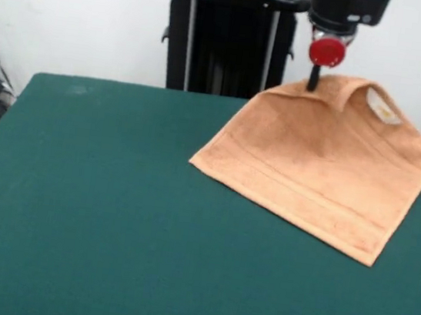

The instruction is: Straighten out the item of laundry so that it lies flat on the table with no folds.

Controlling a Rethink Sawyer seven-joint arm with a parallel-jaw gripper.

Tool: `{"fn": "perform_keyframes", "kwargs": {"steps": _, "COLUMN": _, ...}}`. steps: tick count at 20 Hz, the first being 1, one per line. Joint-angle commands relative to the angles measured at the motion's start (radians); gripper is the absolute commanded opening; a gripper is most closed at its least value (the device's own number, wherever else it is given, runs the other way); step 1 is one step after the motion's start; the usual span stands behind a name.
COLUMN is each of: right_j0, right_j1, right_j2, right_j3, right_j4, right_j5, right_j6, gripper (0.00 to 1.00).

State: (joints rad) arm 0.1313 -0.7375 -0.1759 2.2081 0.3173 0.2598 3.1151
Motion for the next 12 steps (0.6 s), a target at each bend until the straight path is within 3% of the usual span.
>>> {"fn": "perform_keyframes", "kwargs": {"steps": 1, "right_j0": -0.075, "right_j1": 0.204, "right_j2": 0.155, "right_j3": 0.055, "right_j4": -0.111, "right_j5": -0.236, "right_j6": -0.008, "gripper": 0.0}}
{"fn": "perform_keyframes", "kwargs": {"steps": 12, "right_j0": -0.116, "right_j1": 0.222, "right_j2": 0.166, "right_j3": 0.058, "right_j4": -0.185, "right_j5": -0.258, "right_j6": 0.032, "gripper": 0.0}}
